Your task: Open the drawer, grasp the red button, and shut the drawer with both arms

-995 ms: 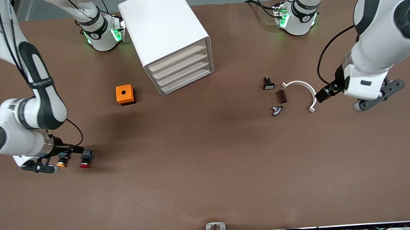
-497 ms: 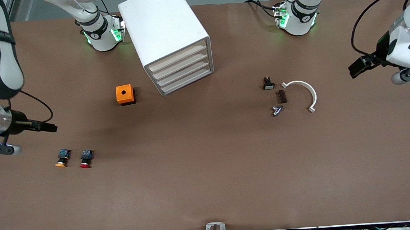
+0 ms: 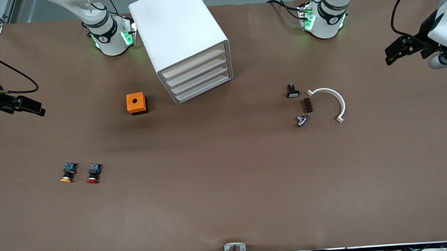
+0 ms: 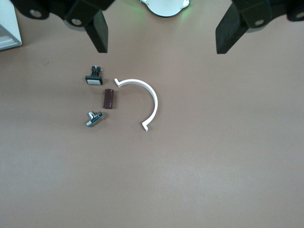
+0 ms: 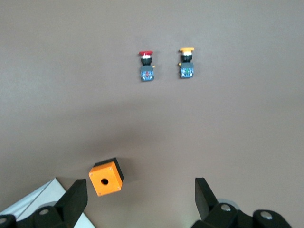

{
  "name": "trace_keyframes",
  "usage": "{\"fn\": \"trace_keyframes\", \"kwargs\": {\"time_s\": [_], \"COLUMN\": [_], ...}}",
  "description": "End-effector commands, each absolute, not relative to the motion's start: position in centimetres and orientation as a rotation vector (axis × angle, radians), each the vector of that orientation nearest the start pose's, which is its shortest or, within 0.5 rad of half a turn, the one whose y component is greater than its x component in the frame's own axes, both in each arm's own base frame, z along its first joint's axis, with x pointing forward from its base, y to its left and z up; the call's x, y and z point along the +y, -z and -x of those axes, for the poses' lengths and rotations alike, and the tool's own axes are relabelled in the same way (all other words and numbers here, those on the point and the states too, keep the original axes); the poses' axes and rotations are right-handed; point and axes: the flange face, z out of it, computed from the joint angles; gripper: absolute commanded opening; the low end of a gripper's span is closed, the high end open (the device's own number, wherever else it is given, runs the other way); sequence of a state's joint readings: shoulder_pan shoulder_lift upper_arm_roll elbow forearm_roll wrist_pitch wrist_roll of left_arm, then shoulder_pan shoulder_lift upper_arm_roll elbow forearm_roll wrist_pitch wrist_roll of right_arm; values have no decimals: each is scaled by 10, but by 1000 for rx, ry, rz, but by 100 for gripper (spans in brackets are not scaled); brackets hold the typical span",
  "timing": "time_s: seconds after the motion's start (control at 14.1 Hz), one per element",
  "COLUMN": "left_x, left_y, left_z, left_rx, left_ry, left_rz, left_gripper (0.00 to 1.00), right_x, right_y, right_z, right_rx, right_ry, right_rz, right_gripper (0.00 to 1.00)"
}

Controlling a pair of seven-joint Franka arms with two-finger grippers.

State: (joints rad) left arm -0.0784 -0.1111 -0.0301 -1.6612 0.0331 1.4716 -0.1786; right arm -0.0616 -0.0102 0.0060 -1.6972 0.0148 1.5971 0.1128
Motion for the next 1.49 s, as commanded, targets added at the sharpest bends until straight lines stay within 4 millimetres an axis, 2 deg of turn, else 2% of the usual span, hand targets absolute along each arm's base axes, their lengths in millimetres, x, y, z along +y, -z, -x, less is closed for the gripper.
{"fn": "trace_keyframes", "kwargs": {"time_s": [0.0,0.14,0.28,0.43,0.57,0.64,0.71,0.92,1.21,1.42], "left_x": [-54,-55,-57,-56,-56,-56,-57,-56,-54,-50], "left_y": [-643,-637,-640,-646,-646,-646,-646,-645,-647,-652], "left_z": [-475,-474,-473,-474,-474,-475,-475,-475,-476,-481], "left_rx": [-70,-69,-64,-64,-64,-64,-62,-64,-71,-62], "left_ry": [-78,-76,-66,-55,-57,-54,-54,-51,-42,-29], "left_rz": [3108,3121,3122,3124,3122,3122,3122,3120,3122,3126], "left_gripper": [100,100,100,100,100,100,100,100,100,100], "right_x": [-32,-33,-34,-46,-43,-48,-52,-55,-45,-45], "right_y": [-582,-586,-603,-609,-616,-624,-621,-613,-636,-647], "right_z": [-544,-546,-550,-556,-556,-556,-557,-546,-538,-528], "right_rx": [262,248,191,227,225,230,240,272,252,264], "right_ry": [-145,-133,-75,-49,-24,2,-12,-129,-49,-32], "right_rz": [3128,3127,3153,3150,3153,3152,3151,3165,3159,3075], "right_gripper": [100,100,100,100,100,100,100,100,100,100]}}
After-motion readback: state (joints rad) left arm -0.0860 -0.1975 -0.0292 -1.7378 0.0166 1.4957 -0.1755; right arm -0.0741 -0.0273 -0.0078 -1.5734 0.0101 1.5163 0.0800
